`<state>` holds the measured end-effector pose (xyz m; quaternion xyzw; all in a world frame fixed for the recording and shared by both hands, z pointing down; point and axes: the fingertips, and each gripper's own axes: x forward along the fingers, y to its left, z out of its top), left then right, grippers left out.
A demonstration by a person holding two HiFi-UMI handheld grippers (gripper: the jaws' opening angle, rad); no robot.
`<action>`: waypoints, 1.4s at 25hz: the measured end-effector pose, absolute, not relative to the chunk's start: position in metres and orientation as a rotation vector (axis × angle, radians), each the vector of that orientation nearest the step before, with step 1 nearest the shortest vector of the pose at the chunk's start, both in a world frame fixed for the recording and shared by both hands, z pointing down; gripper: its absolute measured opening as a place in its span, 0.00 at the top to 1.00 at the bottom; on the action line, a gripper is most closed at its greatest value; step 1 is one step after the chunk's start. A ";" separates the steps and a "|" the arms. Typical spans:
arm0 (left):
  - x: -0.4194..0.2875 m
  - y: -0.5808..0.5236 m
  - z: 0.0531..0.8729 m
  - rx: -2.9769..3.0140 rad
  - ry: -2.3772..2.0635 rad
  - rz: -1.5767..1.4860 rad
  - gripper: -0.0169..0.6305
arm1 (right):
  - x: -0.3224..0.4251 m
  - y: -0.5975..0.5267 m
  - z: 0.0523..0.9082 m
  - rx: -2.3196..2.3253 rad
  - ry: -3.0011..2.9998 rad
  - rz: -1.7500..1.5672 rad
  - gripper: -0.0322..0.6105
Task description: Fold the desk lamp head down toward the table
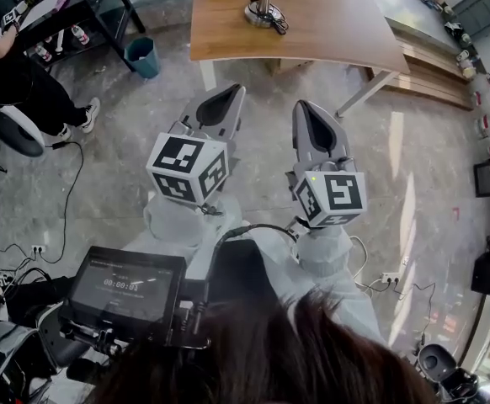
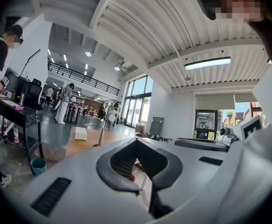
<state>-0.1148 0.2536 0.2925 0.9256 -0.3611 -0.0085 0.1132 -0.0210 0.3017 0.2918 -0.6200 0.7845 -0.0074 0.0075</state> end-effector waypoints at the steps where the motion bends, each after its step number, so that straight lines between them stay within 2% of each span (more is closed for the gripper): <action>1: -0.114 0.249 0.294 2.712 -1.067 -0.016 0.97 | -0.018 0.298 0.294 -1.941 2.453 -0.033 0.95; 8: -0.097 0.183 0.304 2.707 -1.081 0.004 0.97 | 0.008 0.232 0.314 -1.972 2.458 -0.084 0.95; 20: -0.056 -0.030 0.293 2.744 -1.000 -0.012 0.97 | 0.061 0.028 0.295 -2.080 2.379 -0.043 0.95; 35: -0.002 -0.194 0.350 2.627 -1.002 0.099 0.97 | 0.151 -0.133 0.348 -2.094 2.433 -0.237 0.95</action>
